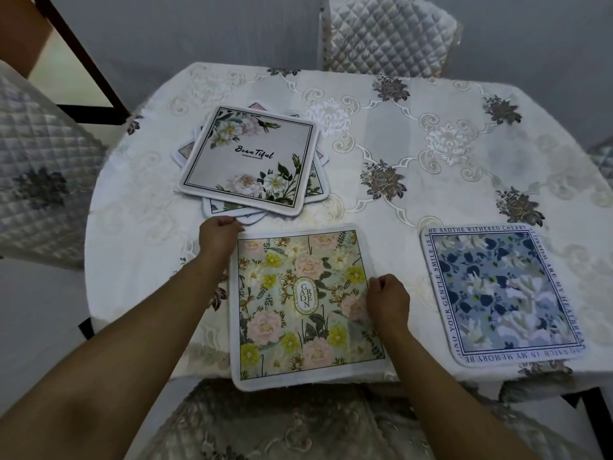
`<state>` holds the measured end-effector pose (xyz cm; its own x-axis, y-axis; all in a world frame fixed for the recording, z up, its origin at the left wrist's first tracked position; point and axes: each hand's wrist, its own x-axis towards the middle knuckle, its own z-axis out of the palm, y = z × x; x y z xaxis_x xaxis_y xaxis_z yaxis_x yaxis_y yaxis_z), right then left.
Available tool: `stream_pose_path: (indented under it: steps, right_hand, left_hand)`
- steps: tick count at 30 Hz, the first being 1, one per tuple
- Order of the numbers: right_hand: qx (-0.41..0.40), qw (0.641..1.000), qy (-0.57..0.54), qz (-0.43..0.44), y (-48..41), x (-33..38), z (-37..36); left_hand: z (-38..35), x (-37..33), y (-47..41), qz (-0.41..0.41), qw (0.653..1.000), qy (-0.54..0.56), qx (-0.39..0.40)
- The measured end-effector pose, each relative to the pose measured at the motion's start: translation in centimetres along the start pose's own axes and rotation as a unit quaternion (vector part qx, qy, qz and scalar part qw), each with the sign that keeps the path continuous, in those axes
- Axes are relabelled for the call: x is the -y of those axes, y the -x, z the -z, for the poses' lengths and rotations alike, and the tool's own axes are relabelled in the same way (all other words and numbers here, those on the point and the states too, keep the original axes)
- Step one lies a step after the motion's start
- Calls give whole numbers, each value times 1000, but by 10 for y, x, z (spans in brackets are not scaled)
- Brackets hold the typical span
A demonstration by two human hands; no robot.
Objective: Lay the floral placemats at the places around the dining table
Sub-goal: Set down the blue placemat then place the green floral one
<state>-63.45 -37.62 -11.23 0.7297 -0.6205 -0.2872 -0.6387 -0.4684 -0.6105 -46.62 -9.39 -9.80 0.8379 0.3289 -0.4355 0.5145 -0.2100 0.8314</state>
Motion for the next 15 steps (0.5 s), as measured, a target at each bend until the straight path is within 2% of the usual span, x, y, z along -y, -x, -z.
stream_pose_path:
  steps: [7, 12, 15]
  right_hand:
    - [-6, 1000, -13, -6, 2, 7, -5]
    - [0, 999, -38, -9, 4, 12, -6]
    - [43, 999, 7, 19, 7, 8, -3]
  left_hand:
    - [22, 23, 14, -42, 988, -151, 15]
    - [29, 29, 13, -69, 981, -178, 4]
    - [26, 25, 11, -91, 978, -185, -6]
